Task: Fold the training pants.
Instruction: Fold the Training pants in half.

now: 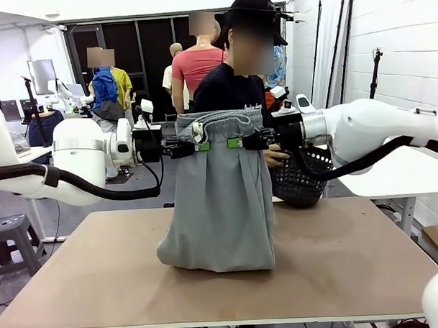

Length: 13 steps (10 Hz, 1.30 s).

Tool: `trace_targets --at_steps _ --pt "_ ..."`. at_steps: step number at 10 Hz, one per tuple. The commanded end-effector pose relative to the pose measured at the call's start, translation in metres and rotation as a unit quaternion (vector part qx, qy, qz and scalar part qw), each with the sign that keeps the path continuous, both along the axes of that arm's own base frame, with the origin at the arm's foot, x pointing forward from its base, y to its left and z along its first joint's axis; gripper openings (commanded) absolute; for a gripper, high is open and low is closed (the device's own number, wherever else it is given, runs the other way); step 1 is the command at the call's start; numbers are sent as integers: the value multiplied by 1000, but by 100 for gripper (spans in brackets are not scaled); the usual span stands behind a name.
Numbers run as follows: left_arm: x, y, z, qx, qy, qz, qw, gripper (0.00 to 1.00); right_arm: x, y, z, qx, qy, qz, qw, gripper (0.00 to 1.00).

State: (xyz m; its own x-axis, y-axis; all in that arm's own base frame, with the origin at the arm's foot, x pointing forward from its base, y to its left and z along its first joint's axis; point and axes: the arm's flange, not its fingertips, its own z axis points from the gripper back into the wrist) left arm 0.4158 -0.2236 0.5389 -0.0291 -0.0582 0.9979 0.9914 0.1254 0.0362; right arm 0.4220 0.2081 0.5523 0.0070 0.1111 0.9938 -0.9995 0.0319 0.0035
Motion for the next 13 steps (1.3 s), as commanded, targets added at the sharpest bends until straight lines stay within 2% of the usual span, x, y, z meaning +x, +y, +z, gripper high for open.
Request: trace_targets --at_steps 1,3,6,9,11,13 --pt "21 0 16 3 -36 15 999 0 24 23 18 -18 -39 -2 999 0" --pt "37 2 31 5 -60 32 998 0 42 33 32 -13 -63 -8 998 0" --pt "63 2 73 15 -117 41 992 0 70 48 56 -7 -106 -28 994 0" --pt "82 0 94 33 -169 82 982 0 92 53 81 1 -154 -45 987 0" --pt "95 3 94 46 -178 87 979 0 99 50 89 -14 -186 -61 981 0" --pt "106 14 75 47 -150 92 983 0 105 33 74 -31 -187 -82 978 0"
